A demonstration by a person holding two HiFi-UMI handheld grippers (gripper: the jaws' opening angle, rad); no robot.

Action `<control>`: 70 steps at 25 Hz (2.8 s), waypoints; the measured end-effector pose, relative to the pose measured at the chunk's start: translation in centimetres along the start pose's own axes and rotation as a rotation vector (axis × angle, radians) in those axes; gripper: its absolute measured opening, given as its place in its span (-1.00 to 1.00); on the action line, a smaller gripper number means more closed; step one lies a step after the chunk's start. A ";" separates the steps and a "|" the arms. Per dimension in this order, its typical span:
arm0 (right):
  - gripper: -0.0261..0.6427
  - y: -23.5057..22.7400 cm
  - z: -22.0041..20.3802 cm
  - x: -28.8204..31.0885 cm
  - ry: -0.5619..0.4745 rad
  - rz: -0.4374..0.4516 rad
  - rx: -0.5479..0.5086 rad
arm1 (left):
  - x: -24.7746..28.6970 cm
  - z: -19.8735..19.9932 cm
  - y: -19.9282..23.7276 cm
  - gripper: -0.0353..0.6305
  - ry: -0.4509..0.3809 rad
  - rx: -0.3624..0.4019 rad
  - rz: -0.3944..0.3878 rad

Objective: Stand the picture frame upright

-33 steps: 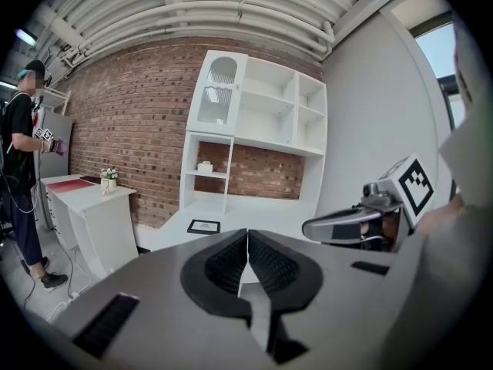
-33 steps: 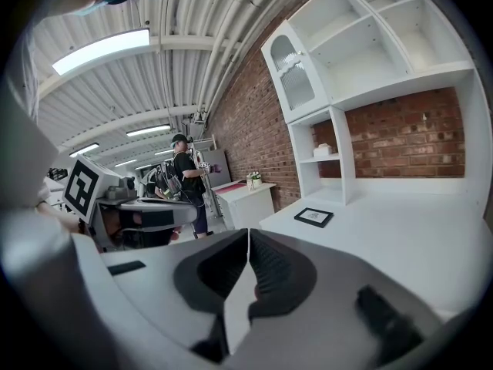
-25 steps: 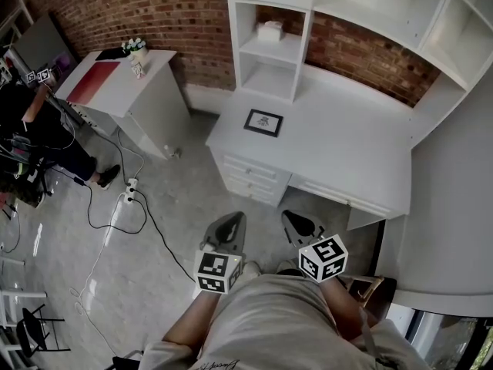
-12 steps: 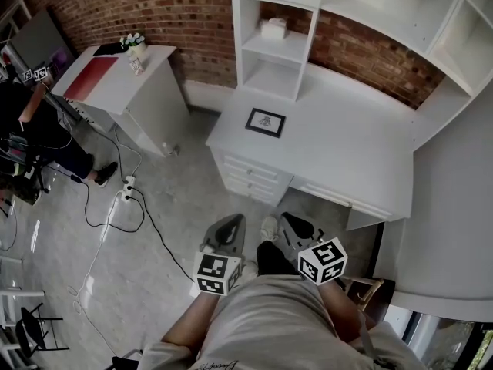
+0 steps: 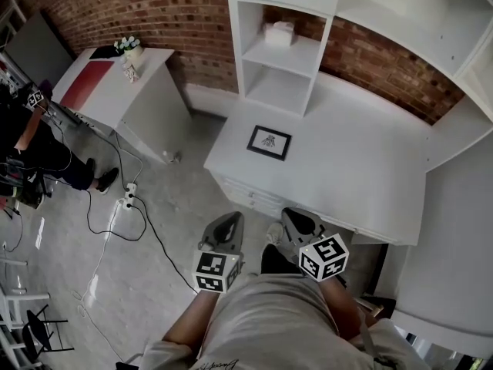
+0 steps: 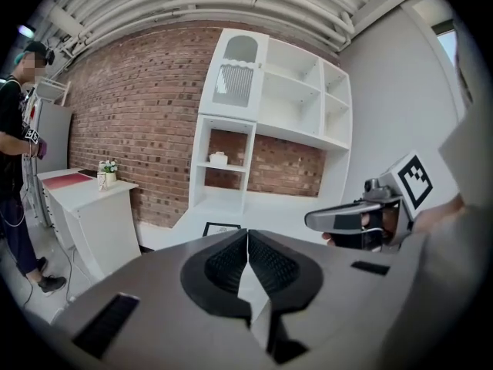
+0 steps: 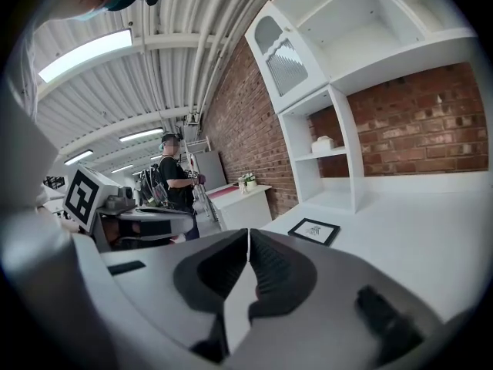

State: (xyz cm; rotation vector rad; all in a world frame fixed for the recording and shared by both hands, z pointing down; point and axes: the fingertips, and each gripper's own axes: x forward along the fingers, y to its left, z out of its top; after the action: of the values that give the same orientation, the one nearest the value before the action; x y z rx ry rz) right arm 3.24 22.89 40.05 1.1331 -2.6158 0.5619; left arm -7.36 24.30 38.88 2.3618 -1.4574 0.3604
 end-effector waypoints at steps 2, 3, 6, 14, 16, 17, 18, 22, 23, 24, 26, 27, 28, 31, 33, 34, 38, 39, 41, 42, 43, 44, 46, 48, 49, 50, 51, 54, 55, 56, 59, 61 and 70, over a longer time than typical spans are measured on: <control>-0.83 -2.5 1.6 2.0 0.002 0.008 -0.007 | 2.8 1.7 1.0 -0.85 -0.008 0.002 0.010; -0.83 -3.7 2.5 2.9 0.000 0.014 -0.010 | 4.0 2.7 1.4 -0.85 -0.014 0.007 0.015; -0.83 -7.0 5.5 5.2 -0.018 0.032 -0.019 | 7.3 4.9 2.5 -0.85 -0.022 0.011 0.036; -0.83 -12.7 8.9 9.6 -0.009 0.082 -0.025 | 13.5 8.2 4.3 -0.85 -0.024 0.007 0.092; -0.83 -13.3 9.3 10.4 -0.008 0.101 -0.033 | 14.6 8.7 4.7 -0.85 -0.027 0.002 0.106; -0.83 -13.6 9.6 10.7 -0.007 0.109 -0.038 | 15.1 8.9 4.9 -0.85 -0.030 -0.003 0.111; -0.83 -13.8 9.8 11.0 -0.005 0.114 -0.041 | 15.6 9.1 5.0 -0.85 -0.031 -0.008 0.113; -0.83 -15.4 10.3 11.2 -0.001 0.105 -0.039 | 17.7 9.4 4.8 -0.85 -0.022 -0.007 0.096; -0.83 -16.0 10.3 11.2 -0.002 0.096 -0.035 | 18.2 9.4 4.6 -0.84 -0.019 0.001 0.090; -0.83 -16.5 10.4 11.1 -0.003 0.085 -0.029 | 18.6 9.5 4.5 -0.84 -0.015 0.009 0.083; -0.83 -17.5 10.6 11.0 -0.009 0.068 -0.013 | 19.2 9.9 4.2 -0.85 -0.009 0.020 0.070; -0.83 -17.9 10.7 10.9 -0.013 0.063 -0.007 | 19.5 10.2 4.1 -0.85 -0.009 0.025 0.068; -0.83 -18.2 10.8 10.9 -0.017 0.061 -0.003 | 19.7 10.4 4.1 -0.85 -0.010 0.030 0.068; -0.83 -18.6 10.8 10.8 -0.024 0.060 -0.001 | 20.2 10.5 4.1 -0.85 -0.003 0.034 0.062; -0.83 -18.7 10.6 10.8 -0.021 0.059 0.001 | 20.4 10.5 4.0 -0.84 0.003 0.039 0.057; -0.83 -18.7 10.5 10.8 -0.018 0.058 0.003 | 20.4 10.5 3.9 -0.85 0.006 0.040 0.054; -0.83 -18.8 10.0 11.1 0.002 0.044 0.008 | 20.5 9.6 4.1 -0.85 0.043 0.036 0.042; -0.83 -18.9 9.9 11.2 0.004 0.038 0.010 | 20.6 9.5 4.3 -0.85 0.049 0.036 0.036; -0.83 -19.0 9.8 11.5 0.005 0.022 0.019 | 20.9 9.5 4.5 -0.85 0.053 0.040 0.019; -0.83 -19.1 9.7 11.6 0.006 0.013 0.026 | 21.0 9.5 4.6 -0.85 0.057 0.042 0.010; -0.83 -19.2 9.7 11.7 0.007 0.003 0.034 | 21.2 9.5 4.6 -0.85 0.062 0.042 0.001; -0.83 -19.4 9.7 11.7 0.009 -0.007 0.042 | 21.4 9.6 4.8 -0.85 0.067 0.043 -0.008; -0.83 -19.6 9.7 12.1 0.011 -0.024 0.052 | 22.0 9.7 5.3 -0.85 0.071 0.049 -0.024; -0.83 -19.9 9.6 12.7 0.013 -0.039 0.054 | 22.8 9.8 6.1 -0.85 0.073 0.052 -0.038; -0.83 -20.0 9.5 13.1 0.015 -0.048 0.056 | 23.1 9.7 6.5 -0.85 0.078 0.052 -0.045; -0.83 -20.2 9.4 13.4 0.019 -0.057 0.061 | 23.4 9.7 6.9 -0.85 0.083 0.050 -0.054; -0.83 -20.4 9.2 13.7 0.022 -0.067 0.068 | 23.6 9.6 7.2 -0.85 0.090 0.048 -0.063; -0.83 -21.0 8.8 14.7 0.030 -0.102 0.091 | 24.3 9.5 8.4 -0.85 0.107 0.049 -0.085; -0.83 -21.2 8.6 15.1 0.032 -0.113 0.097 | 24.6 9.4 8.9 -0.85 0.110 0.049 -0.089; -0.83 -21.4 8.4 15.4 0.035 -0.125 0.103 | 24.9 9.3 9.4 -0.85 0.115 0.049 -0.091; -0.83 -21.9 7.7 16.6 0.049 -0.156 0.114 | 25.8 8.4 11.1 -0.85 0.142 0.044 -0.093; -0.83 -22.1 7.3 17.3 0.063 -0.174 0.117 | 26.6 7.7 12.1 -0.85 0.163 0.037 -0.099; -0.83 -23.8 3.9 20.0 0.110 -0.261 0.186 | 30.8 3.2 14.4 -0.84 0.288 0.068 -0.167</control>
State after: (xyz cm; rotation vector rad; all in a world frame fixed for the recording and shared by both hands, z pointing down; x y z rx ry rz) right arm 7.10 -6.70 49.75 1.4281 -2.3120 0.7965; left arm -6.53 -7.95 50.10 2.3454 -1.1260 0.6825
